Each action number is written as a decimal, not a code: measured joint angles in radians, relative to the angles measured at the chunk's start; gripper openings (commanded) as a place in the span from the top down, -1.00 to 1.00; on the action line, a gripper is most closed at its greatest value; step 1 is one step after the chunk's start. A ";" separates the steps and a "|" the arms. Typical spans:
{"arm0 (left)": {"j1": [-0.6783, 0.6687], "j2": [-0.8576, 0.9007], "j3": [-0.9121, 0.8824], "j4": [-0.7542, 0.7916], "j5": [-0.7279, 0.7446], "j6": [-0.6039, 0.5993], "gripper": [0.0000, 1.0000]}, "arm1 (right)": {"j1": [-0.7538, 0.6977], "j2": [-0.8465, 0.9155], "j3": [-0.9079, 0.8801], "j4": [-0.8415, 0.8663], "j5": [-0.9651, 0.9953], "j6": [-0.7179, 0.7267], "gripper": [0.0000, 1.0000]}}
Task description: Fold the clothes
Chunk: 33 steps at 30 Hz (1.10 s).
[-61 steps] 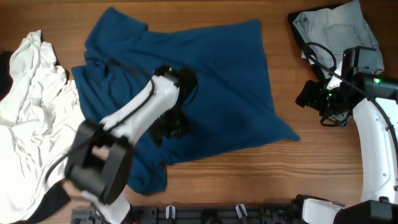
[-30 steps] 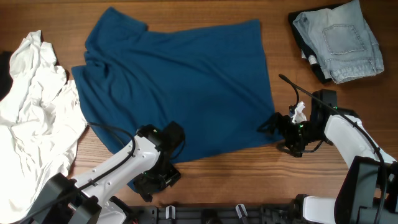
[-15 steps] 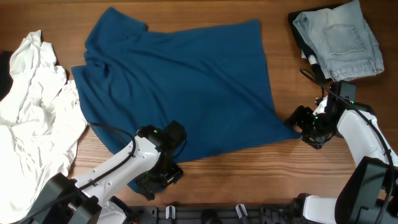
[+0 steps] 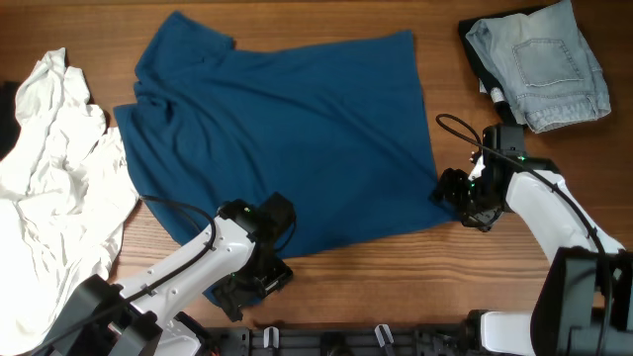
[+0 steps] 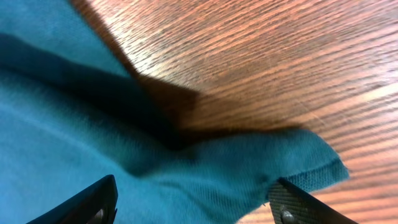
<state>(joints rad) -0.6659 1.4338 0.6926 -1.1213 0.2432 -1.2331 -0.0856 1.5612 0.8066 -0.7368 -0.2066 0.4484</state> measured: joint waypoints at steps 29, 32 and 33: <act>0.321 -0.064 -0.157 0.280 -0.029 -0.003 0.92 | -0.009 0.103 0.017 0.038 -0.097 -0.061 0.92; 0.321 -0.064 -0.156 0.282 -0.029 -0.003 0.92 | -0.008 0.106 0.021 0.035 -0.099 -0.061 0.91; 0.321 -0.064 -0.153 0.282 -0.029 -0.003 0.92 | -0.008 0.107 0.030 0.021 -0.096 -0.061 0.92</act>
<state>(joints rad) -0.3447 1.3697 0.5400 -0.8398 0.2146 -1.2362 -0.0940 1.6684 0.8368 -0.7155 -0.3023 0.3874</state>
